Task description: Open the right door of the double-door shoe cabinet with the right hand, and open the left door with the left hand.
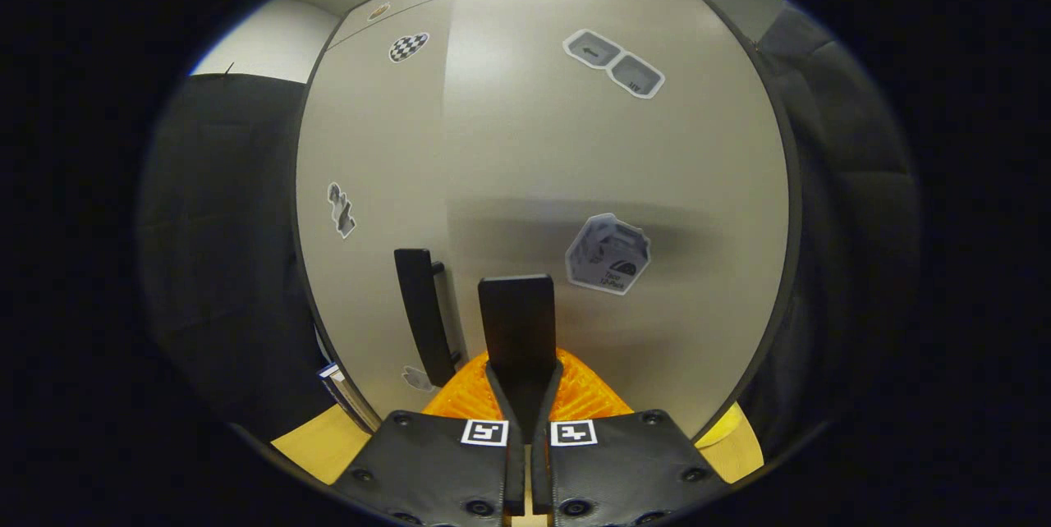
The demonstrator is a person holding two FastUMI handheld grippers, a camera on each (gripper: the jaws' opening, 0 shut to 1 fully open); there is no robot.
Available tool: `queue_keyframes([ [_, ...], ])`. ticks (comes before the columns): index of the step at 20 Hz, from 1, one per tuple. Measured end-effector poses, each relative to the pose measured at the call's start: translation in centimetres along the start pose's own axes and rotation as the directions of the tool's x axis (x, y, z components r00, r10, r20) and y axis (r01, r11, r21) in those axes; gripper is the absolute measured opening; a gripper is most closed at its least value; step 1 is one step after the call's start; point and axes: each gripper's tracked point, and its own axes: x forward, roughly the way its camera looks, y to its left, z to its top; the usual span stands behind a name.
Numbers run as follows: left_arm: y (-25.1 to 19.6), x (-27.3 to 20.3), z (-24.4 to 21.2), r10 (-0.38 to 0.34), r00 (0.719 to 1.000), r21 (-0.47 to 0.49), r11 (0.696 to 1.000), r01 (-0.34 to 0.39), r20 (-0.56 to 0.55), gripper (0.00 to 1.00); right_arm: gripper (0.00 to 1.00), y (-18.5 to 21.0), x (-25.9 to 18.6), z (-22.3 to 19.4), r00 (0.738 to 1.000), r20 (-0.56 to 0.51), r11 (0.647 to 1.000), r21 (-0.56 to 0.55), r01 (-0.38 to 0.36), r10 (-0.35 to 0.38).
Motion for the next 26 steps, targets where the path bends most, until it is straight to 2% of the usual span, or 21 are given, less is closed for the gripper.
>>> queue_keyframes([
  [6,-1.0,-1.2,-0.4,-0.006,1.0,0.008,1.0,0.006,-0.011,0.97,0.05,-1.0,-3.6,-0.6,0.999,0.013,0.999,0.016,-0.048,0.047],
  [9,-1.6,-1.3,-0.5,-0.017,1.0,0.014,1.0,0.017,-0.014,0.99,0.08,-1.5,-4.9,-0.9,0.999,0.016,0.999,0.017,-0.05,0.05],
  [10,-1.9,-1.2,-0.5,-0.024,1.0,0.017,1.0,0.024,-0.014,0.99,0.05,-1.7,-5.3,-0.9,0.999,0.015,0.999,0.017,-0.05,0.05],
  [13,-2.6,-1.0,-0.5,-0.046,0.999,0.021,0.999,0.047,-0.014,0.99,0.05,-2.1,-6.1,-1.0,0.999,0.019,0.998,0.021,-0.051,0.051],
  [14,-2.8,-0.8,-0.4,-0.053,0.998,0.023,0.998,0.053,-0.014,0.99,0.08,-2.3,-6.4,-1.0,0.999,0.019,0.999,0.022,-0.05,0.05],
  [16,-3.2,-0.3,-0.5,-0.066,0.998,0.022,0.998,0.066,-0.016,0.99,0.08,-2.6,-6.9,-1.1,0.999,0.021,0.999,0.019,-0.045,0.045],
  [18,-3.6,0.2,-0.5,-0.079,0.997,0.02,0.997,0.08,-0.019,0.99,0.01,-2.9,-7.4,-1.2,0.999,0.026,0.999,0.021,-0.043,0.042],
  [19,-3.9,0.4,-0.5,-0.087,0.996,0.021,0.996,0.087,-0.019,0.99,0.01,-3.2,-7.8,-1.3,0.999,0.026,0.999,0.023,-0.042,0.042],
  [20,-4.1,0.6,-0.5,-0.094,0.995,0.023,0.995,0.094,-0.019,0.99,0.08,-3.5,-8.2,-1.3,0.999,0.025,0.999,0.023,-0.041,0.04],
  [22,-4.4,1.2,-0.7,-0.102,0.995,0.027,0.994,0.102,-0.021,0.99,0.01,-4.0,-8.9,-1.4,0.999,0.029,0.999,0.028,-0.035,0.034],
  [24,-4.7,1.6,-1.0,-0.111,0.993,0.025,0.993,0.112,-0.027,0.99,0.01,-4.5,-9.7,-1.6,0.999,0.028,0.999,0.031,-0.03,0.029],
  [25,-5.0,1.8,-1.1,-0.118,0.993,0.022,0.993,0.119,-0.029,0.99,0.05,-4.7,-10.0,-1.7,0.999,0.029,0.999,0.036,-0.027,0.026],
  [26,-5.3,2.0,-1.2,-0.127,0.991,0.02,0.992,0.127,-0.032,0.99,0.01,-4.9,-10.4,-1.7,0.999,0.036,0.999,0.044,-0.023,0.021],
])
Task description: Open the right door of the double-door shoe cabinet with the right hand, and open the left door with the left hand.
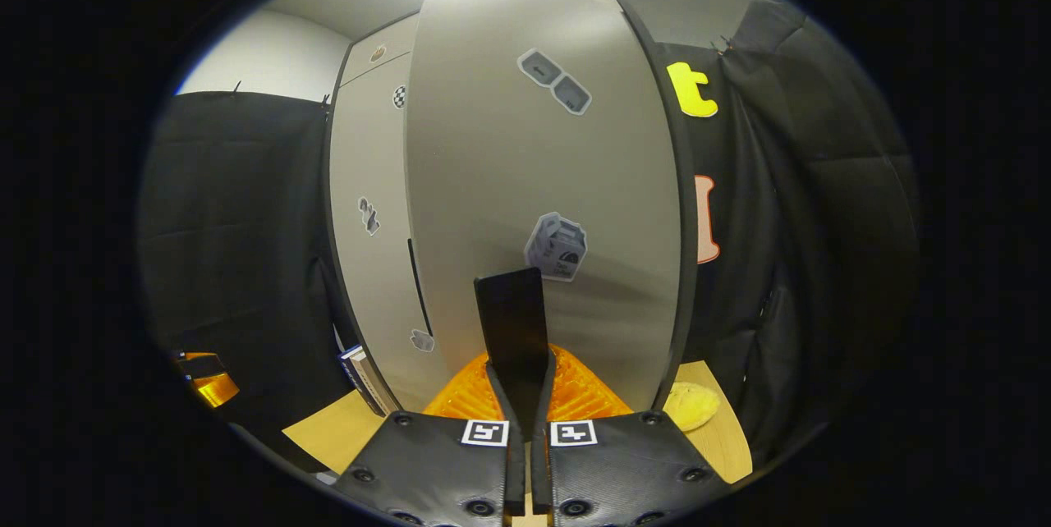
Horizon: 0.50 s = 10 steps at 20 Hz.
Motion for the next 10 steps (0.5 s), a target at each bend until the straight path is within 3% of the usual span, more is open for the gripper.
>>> queue_keyframes([
  [10,-2.2,2.1,0.2,-0.056,0.998,0.014,0.998,0.056,0.001,0.98,0.04,-2.4,-2.6,0.0,1.0,-0.001,0.999,0.02,0.03,-0.03],
])
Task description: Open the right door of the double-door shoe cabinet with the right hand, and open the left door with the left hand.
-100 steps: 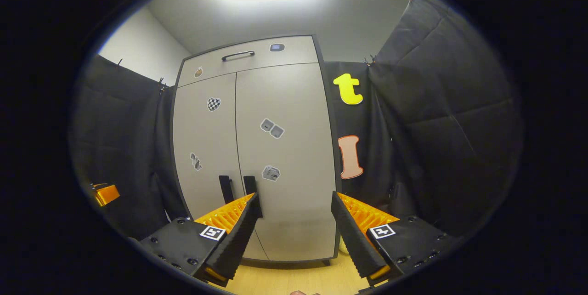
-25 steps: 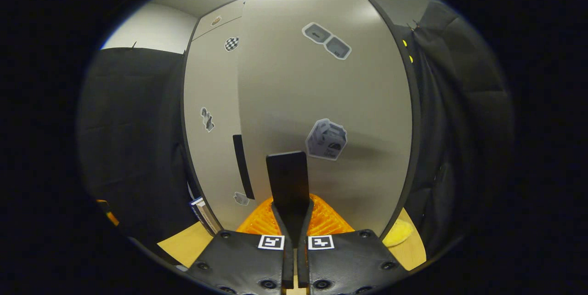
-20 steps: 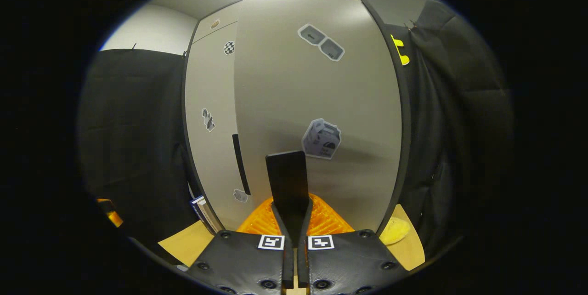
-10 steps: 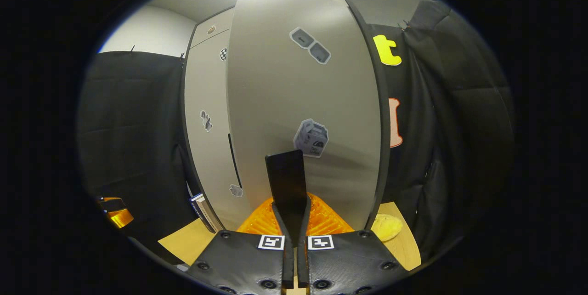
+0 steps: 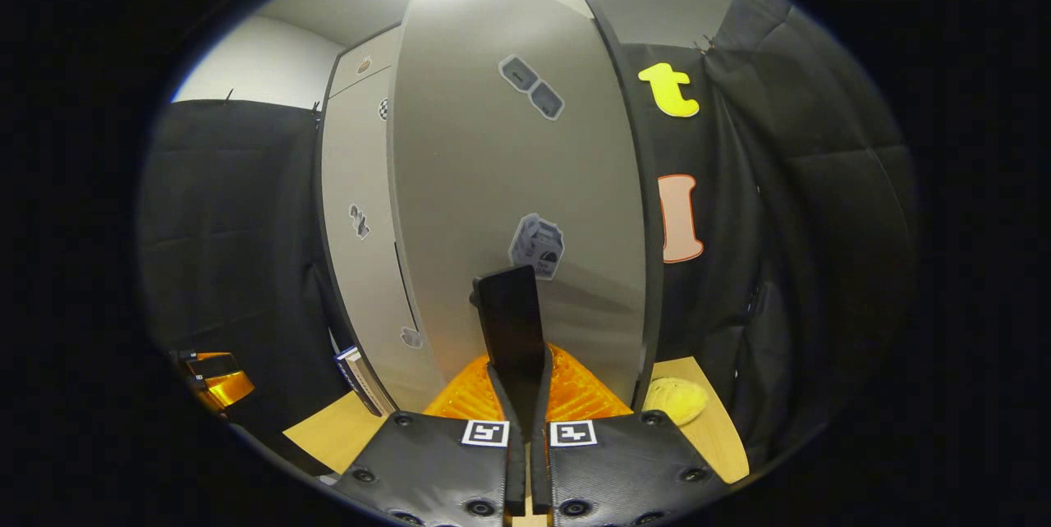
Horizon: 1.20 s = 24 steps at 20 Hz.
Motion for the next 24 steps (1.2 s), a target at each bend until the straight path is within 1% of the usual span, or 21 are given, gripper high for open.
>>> queue_keyframes([
  [5,-1.1,0.8,-0.3,-0.022,1.0,0.003,1.0,0.022,-0.007,0.99,0.04,-2.3,-1.7,0.0,0.999,0.006,0.999,0.019,0.042,-0.042],
  [8,-1.8,1.3,-0.6,-0.032,0.999,0.003,0.999,0.032,-0.012,0.96,0.04,-4.0,-2.6,0.2,0.998,0.008,0.996,0.062,0.066,-0.066],
  [10,-2.5,1.8,-0.9,-0.044,0.999,-0.006,0.999,0.044,-0.019,0.99,0.03,-4.6,-3.0,0.2,0.998,0.012,0.996,0.056,0.068,-0.069],
  [11,-2.8,1.9,-1.0,-0.048,0.999,-0.01,0.999,0.047,-0.021,0.99,0.03,-4.8,-3.0,0.1,0.997,0.01,0.996,0.045,0.071,-0.071],
  [12,-3.1,2.0,-0.8,-0.051,0.999,-0.011,0.999,0.05,-0.018,0.97,0.03,-5.0,-3.1,0.3,0.997,0.008,0.997,0.035,0.075,-0.075],
  [16,-3.5,2.0,-0.9,-0.052,0.999,-0.005,0.999,0.052,-0.015,0.97,0.03,-6.5,-3.4,0.5,0.996,0.013,0.996,0.01,0.091,-0.091],
  [17,-3.4,2.0,-1.1,-0.049,0.999,-0.007,0.999,0.049,-0.018,0.99,0.03,-6.9,-3.6,0.4,0.995,0.016,0.996,0.009,0.094,-0.094],
  [19,-3.3,2.1,-1.5,-0.045,0.999,-0.024,0.999,0.045,-0.025,0.97,0.0,-7.8,-3.8,0.5,0.995,0.017,0.995,0.017,0.099,-0.099],
  [20,-3.4,2.2,-1.6,-0.046,0.999,-0.036,0.998,0.045,-0.028,0.97,0.07,-8.4,-3.9,0.6,0.994,0.017,0.994,0.021,0.11,-0.111],
  [21,-3.3,2.2,-1.8,-0.047,0.998,-0.048,0.998,0.046,-0.03,0.99,0.03,-9.2,-4.0,0.8,0.992,0.016,0.992,0.02,0.126,-0.126],
  [22,-3.3,2.2,-1.8,-0.046,0.998,-0.056,0.997,0.044,-0.032,0.98,0.0,-9.9,-4.1,0.9,0.99,0.017,0.99,0.016,0.142,-0.142],
  [24,-3.3,2.3,-1.8,-0.044,0.999,-0.062,0.997,0.042,-0.031,0.97,0.06,-11.6,-4.6,1.0,0.983,0.019,0.983,0.013,0.181,-0.181],
])
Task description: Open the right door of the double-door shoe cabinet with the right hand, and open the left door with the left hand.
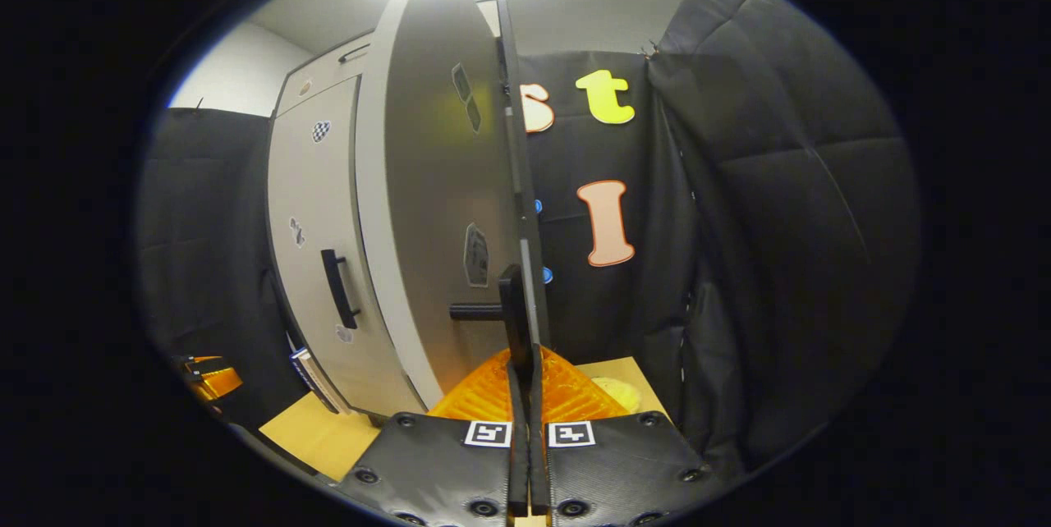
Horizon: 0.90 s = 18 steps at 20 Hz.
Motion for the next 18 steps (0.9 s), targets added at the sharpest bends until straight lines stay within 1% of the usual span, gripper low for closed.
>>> queue_keyframes([
  [1,0.0,0.0,0.1,0.002,1.0,0.004,1.0,-0.002,0.001,0.97,0.06,-1.0,0.1,0.1,1.0,0.001,1.0,0.001,0.024,-0.024],
  [2,0.1,0.0,0.1,0.003,1.0,0.01,1.0,-0.003,0.0,0.97,0.02,-1.6,0.0,0.2,1.0,0.002,1.0,0.006,0.025,-0.025],
  [3,0.1,0.0,0.1,0.003,1.0,0.017,1.0,-0.003,0.0,0.97,0.02,-1.2,0.0,0.2,1.0,-0.007,0.999,0.038,0.001,-0.001],
  [5,0.0,0.0,0.2,-0.002,1.0,0.02,1.0,0.002,-0.002,0.97,0.02,-1.1,0.1,0.2,1.0,0.004,0.996,0.09,0.003,-0.003],
  [6,0.0,0.1,0.1,-0.007,1.0,0.015,1.0,0.007,-0.007,0.99,0.0,-1.2,-0.1,0.2,1.0,0.007,0.995,0.099,0.006,-0.007],
  [7,0.0,0.1,-0.1,-0.014,1.0,0.008,1.0,0.014,-0.013,0.99,0.02,-1.1,-0.3,0.1,1.0,0.01,0.994,0.104,0.017,-0.018],
  [9,0.0,0.2,-0.2,-0.024,1.0,-0.001,1.0,0.024,-0.019,0.97,0.02,-1.1,-1.1,-0.3,0.999,0.009,0.996,0.083,0.039,-0.04],
  [11,0.0,0.3,-0.1,-0.033,0.999,0.002,0.999,0.033,-0.024,0.98,0.02,-1.2,-2.0,-0.6,0.998,0.002,0.997,0.059,0.055,-0.055],
  [13,-0.1,0.3,0.1,-0.04,0.999,0.012,0.999,0.04,-0.021,0.99,0.02,-1.0,-3.2,-0.8,0.999,-0.015,0.995,0.084,0.048,-0.047],
  [14,-0.1,0.5,0.3,-0.044,0.999,0.016,0.999,0.044,-0.02,0.97,0.02,-1.3,-3.9,-0.8,0.998,-0.02,0.993,0.108,0.054,-0.052],
  [16,0.2,1.6,1.2,-0.059,0.998,0.02,0.998,0.059,-0.009,0.98,0.0,-2.7,-5.4,-0.7,0.996,-0.023,0.986,0.141,0.092,-0.09],
  [17,0.1,2.8,1.8,-0.07,0.998,0.022,0.997,0.07,0.003,0.97,0.02,-3.5,-6.2,-0.7,0.993,-0.023,0.982,0.15,0.118,-0.116],
  [18,-0.1,3.7,2.4,-0.082,0.996,0.024,0.996,0.082,0.015,0.98,0.02,-4.5,-7.0,-0.5,0.989,-0.025,0.977,0.156,0.148,-0.146],
])
